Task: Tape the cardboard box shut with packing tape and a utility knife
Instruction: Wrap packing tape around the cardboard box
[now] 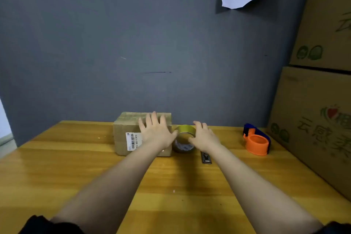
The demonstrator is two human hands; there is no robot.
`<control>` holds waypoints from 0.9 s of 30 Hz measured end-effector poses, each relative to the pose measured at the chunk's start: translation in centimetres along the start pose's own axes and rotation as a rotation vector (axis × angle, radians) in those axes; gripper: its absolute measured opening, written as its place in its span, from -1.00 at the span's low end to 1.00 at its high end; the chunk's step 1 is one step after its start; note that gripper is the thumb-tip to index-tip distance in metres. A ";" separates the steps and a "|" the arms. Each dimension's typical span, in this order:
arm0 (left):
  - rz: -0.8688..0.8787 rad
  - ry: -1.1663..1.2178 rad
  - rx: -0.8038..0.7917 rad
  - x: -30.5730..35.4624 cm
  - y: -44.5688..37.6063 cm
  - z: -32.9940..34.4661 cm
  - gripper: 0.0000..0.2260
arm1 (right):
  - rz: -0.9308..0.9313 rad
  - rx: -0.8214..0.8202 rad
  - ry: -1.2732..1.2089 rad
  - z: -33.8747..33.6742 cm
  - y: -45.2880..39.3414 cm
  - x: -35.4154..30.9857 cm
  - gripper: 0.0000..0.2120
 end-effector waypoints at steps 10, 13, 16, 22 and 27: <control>-0.005 0.002 0.210 -1.1 -0.7 1.5 -0.54 | -0.009 0.039 -0.032 2.1 -1.3 0.4 -0.39; 0.024 0.008 0.210 -1.2 -0.8 1.5 -0.56 | -0.007 0.093 -0.026 1.7 -1.1 0.7 -0.48; 0.068 0.050 0.219 -1.5 -0.8 1.3 -0.57 | -0.026 0.096 -0.021 1.3 -0.7 0.8 -0.52; 0.227 0.164 0.153 -2.5 -0.4 0.9 -0.58 | -0.095 0.096 -0.032 0.2 2.5 0.6 -0.52; 0.393 0.297 0.044 -3.1 0.6 0.4 -0.36 | 0.003 0.086 -0.229 0.1 6.5 0.9 -0.53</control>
Point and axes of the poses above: each hand's wrist, its own y-axis away from the middle knuckle, its own z-axis out of the palm, x = y × z, the point moved 6 cm from there along -y, towards the middle knuckle, and after that the axes turned 7 degrees about x, right-handed, at the moved point
